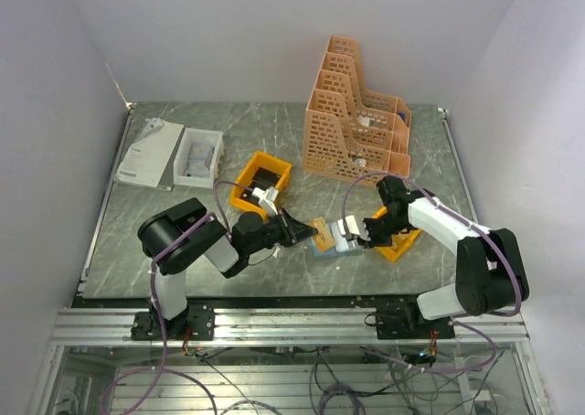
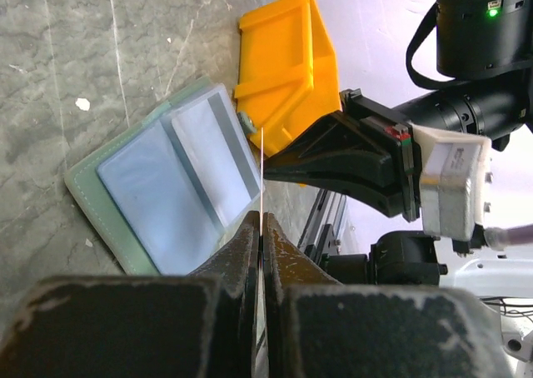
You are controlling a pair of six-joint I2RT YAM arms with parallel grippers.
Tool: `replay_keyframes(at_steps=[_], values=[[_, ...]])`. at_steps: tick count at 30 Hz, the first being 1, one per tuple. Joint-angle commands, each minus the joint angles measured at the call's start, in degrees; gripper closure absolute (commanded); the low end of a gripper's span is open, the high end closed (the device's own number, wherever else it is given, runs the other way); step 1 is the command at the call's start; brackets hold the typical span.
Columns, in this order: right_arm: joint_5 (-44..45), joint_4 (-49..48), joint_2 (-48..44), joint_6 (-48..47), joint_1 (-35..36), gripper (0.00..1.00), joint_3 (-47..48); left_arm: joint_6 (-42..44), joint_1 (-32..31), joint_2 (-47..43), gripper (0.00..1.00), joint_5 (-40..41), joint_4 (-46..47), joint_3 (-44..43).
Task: Put the credit cards into the card holder
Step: Insert the credit card into the card holder.
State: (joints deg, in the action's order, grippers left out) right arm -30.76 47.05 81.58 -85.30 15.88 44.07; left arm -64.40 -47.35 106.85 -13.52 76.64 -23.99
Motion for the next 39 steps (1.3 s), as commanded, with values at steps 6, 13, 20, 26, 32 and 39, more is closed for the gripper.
replay_keyframes(at_steps=[6,13,20,26,32,39], values=[[7.29,-6.10,0.02,9.50,-6.65,1.00,1.73,2.85,-0.19,1.14,0.93,0.53,-3.03,-3.37],[-9.52,-1.50,-3.37,5.24,-7.06,0.93,2.74,2.91,-0.18,2.07,0.93,0.44,-4.52,-3.55],[-13.71,-5.73,-5.22,9.01,-6.40,0.74,1.28,0.88,-0.21,4.89,0.93,0.03,-1.16,-3.91],[-11.44,-7.37,-1.93,12.72,-5.73,0.68,1.50,-0.68,-0.27,6.59,0.93,0.23,1.93,-4.34],[-11.28,-9.68,-1.16,17.81,-5.11,0.56,1.35,-1.99,-0.37,7.86,0.93,0.18,4.84,-4.18],[-10.84,-15.87,-0.99,32.73,-4.45,0.42,1.93,-2.88,-0.61,9.57,0.93,0.45,6.54,-4.57]])
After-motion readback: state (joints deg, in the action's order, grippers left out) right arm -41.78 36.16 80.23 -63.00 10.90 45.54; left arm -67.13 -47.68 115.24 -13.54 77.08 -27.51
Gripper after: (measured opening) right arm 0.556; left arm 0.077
